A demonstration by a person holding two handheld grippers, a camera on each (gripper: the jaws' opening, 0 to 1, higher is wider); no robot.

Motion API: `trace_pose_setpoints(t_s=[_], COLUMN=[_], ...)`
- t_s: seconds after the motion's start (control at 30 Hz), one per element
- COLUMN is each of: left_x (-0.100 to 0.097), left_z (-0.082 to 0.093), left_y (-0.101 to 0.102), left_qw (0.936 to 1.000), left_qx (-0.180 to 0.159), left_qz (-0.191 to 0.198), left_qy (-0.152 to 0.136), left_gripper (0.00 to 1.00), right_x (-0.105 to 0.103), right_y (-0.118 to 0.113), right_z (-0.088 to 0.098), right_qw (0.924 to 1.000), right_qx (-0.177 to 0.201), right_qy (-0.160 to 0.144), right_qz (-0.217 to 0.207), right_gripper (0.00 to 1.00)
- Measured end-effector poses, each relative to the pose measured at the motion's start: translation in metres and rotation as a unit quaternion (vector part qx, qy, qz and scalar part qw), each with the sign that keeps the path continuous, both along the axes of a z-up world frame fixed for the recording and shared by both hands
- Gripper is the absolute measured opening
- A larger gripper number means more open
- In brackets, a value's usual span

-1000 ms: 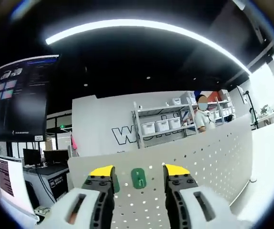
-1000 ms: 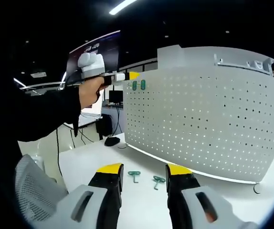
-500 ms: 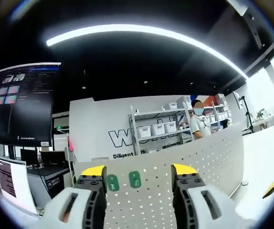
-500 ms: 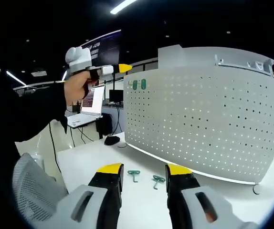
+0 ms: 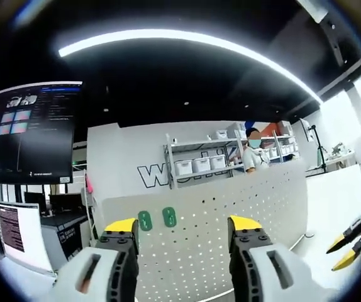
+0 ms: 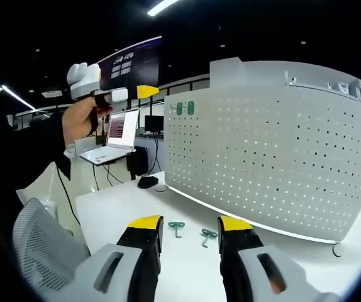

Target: Insert the hook assembly into the mounting plate slot until the hook locks in place.

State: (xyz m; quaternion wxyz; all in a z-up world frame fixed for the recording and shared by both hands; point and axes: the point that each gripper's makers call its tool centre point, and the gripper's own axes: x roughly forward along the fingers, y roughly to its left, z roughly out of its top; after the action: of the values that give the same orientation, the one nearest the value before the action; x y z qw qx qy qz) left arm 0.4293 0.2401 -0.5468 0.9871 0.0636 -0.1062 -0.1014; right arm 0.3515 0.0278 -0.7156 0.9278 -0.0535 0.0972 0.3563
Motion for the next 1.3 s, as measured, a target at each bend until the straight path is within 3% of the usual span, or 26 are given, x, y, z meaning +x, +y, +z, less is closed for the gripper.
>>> trace_pose_setpoints(t_s=[0.47, 0.93, 1.3], left_x=[-0.040, -0.093, -0.109], left_z=[-0.034, -0.084, -0.098], left_y=[-0.015, -0.034, -0.045], left_qw=[0.9991, 0.9954, 0.9944], left_qx=[-0.005, -0.010, -0.010], left_qz=[-0.024, -0.044, -0.055], left_qy=[0.035, 0.085, 0.090], left_gripper=[0.60, 0.59, 0.58], right_x=[-0.001, -0.001, 0.004], right_y=[0.001, 0.004, 0.006], right_z=[-0.005, -0.015, -0.022], right_qw=[0.9999, 0.9996, 0.9991], right_qx=[-0.006, -0.016, -0.023], right_qy=[0.009, 0.022, 0.034], right_qz=[0.002, 0.007, 0.013], right_gripper=[0.32, 0.32, 0.31])
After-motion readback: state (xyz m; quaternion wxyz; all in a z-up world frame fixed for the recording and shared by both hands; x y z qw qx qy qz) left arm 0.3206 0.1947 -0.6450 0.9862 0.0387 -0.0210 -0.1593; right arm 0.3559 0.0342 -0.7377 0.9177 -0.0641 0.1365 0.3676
